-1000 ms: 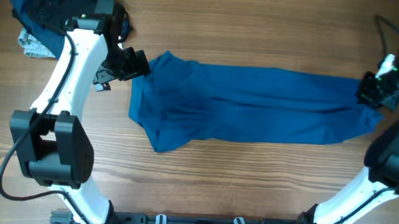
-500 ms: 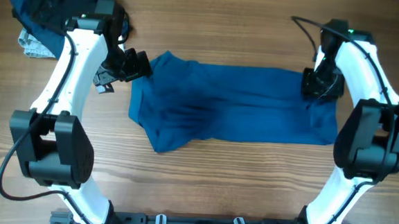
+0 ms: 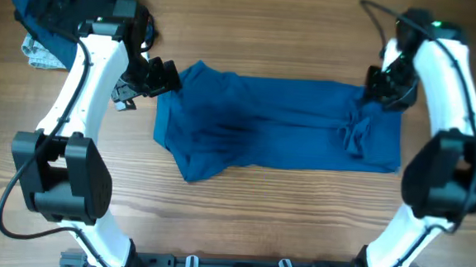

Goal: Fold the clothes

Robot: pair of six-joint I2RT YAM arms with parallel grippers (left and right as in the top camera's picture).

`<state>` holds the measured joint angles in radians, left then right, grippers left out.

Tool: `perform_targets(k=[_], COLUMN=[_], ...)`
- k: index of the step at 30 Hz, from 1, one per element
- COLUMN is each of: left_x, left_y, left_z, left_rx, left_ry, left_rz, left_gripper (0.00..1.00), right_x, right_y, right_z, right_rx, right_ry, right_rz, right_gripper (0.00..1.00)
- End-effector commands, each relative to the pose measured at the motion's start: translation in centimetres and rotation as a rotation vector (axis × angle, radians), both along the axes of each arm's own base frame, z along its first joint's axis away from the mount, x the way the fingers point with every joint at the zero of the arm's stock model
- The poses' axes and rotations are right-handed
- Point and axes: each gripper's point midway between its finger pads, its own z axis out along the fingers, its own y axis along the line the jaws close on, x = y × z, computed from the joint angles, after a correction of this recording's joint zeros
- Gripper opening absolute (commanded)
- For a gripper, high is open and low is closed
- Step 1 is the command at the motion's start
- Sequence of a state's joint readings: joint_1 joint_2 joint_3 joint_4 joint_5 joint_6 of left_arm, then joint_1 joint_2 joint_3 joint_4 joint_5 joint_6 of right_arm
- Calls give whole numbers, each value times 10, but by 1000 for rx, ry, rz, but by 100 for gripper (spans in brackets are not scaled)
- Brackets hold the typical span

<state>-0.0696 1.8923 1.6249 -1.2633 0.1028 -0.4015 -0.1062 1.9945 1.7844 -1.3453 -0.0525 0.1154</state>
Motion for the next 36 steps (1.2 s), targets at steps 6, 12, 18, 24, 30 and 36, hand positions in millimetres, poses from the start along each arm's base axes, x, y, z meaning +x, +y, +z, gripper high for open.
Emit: perform_targets(k=[6,12,18,24,30,36], left_x=[1,1,-1,0,0,0], left_y=[1,1,1,1,1,1], left_z=[4,4,4,4,4,4], left_rx=[-13,-13,-12,-13,-13,-13], left_ry=[-15,-15,-8,-11,-11,-11], left_rz=[2,2,2,2,2,2], left_gripper=[100,100,100,100,100,100], right_x=[-9,-14,-31,-35,-41,-24], right_y=[-49,-4,11,30,44,33], right_z=[18,-41,-81,-83,-85,-38], right_rx=[29,254,318,429,476,403], right_ry=[-95,-91,-73,-78,-55,-169], right_rz=[-140,-86,-89,-86,-84,-39], right_gripper=[6,4,4,4,7,4])
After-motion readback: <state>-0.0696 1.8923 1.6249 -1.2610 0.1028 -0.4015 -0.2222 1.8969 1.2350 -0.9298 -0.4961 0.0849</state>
